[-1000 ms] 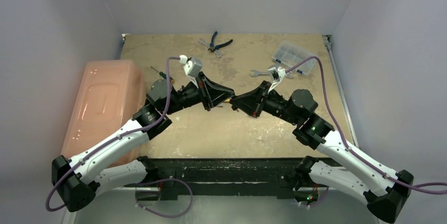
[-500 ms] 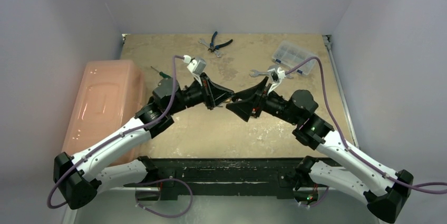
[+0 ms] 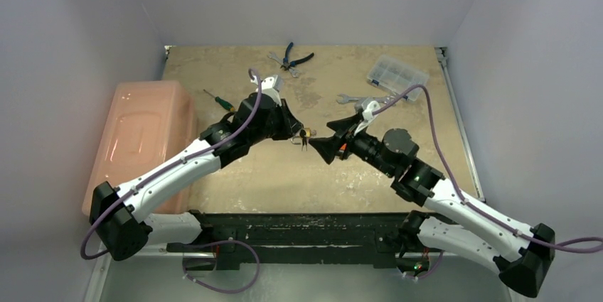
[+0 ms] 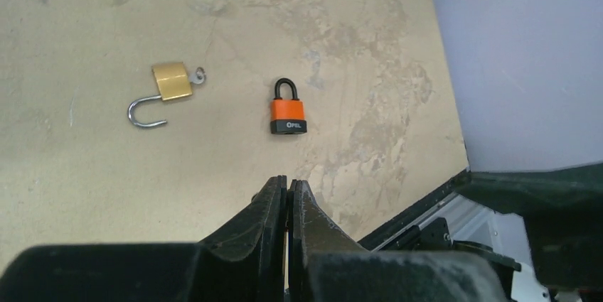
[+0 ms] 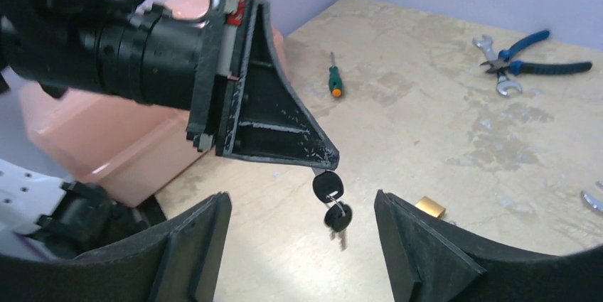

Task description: Unlock with the key

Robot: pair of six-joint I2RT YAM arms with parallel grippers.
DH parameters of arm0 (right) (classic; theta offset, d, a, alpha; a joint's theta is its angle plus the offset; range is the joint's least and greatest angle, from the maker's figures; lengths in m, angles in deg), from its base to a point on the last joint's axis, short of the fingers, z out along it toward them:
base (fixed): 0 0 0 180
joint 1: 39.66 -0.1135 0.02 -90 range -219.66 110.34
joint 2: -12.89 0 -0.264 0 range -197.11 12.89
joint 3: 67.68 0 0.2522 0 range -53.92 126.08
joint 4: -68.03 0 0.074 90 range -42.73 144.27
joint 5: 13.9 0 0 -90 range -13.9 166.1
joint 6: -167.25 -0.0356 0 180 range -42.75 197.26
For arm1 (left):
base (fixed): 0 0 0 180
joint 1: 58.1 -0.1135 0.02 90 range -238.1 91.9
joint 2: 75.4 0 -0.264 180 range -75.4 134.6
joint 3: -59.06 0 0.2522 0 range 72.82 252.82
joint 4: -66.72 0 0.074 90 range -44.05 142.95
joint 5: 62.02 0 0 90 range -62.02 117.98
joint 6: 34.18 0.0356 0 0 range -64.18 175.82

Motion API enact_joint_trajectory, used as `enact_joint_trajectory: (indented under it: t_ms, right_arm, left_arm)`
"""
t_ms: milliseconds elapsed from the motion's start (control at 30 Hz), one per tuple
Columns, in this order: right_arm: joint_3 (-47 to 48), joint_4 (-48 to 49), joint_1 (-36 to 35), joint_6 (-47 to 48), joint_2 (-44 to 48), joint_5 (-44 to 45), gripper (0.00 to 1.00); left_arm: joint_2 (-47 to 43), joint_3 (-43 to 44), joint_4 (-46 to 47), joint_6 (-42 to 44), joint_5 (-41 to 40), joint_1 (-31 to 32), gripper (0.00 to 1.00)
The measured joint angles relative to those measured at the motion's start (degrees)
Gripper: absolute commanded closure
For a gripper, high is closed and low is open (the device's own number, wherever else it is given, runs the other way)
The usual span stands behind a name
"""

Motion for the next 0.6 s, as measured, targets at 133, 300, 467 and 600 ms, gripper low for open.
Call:
enact_joint_trajectory:
  t_ms: [133, 300, 467, 600]
  right_arm:
    - [-7.6, 8.4, -4.7, 4.5, 0.7, 5.1, 0.15]
    - [-16.7, 20.3, -8.9, 11.2, -0.6, 9.9, 0.23]
    - [-19.1, 32.8, -13.4, 19.4, -5.6, 13.8, 0.26]
    - [-20.3, 43.8, -16.2, 25.6, -10.7, 16.2, 0.35]
  left_arm:
    - [2.8, 4.0, -5.9, -3.5, -1.9, 0.0, 1.00]
    - [4.1, 9.4, -12.1, -9.4, -5.7, 0.0, 1.00]
    - [4.1, 11.1, -16.6, -15.7, -9.1, 0.0, 1.00]
    - [4.1, 11.1, -18.3, -18.2, -8.8, 0.0, 1.00]
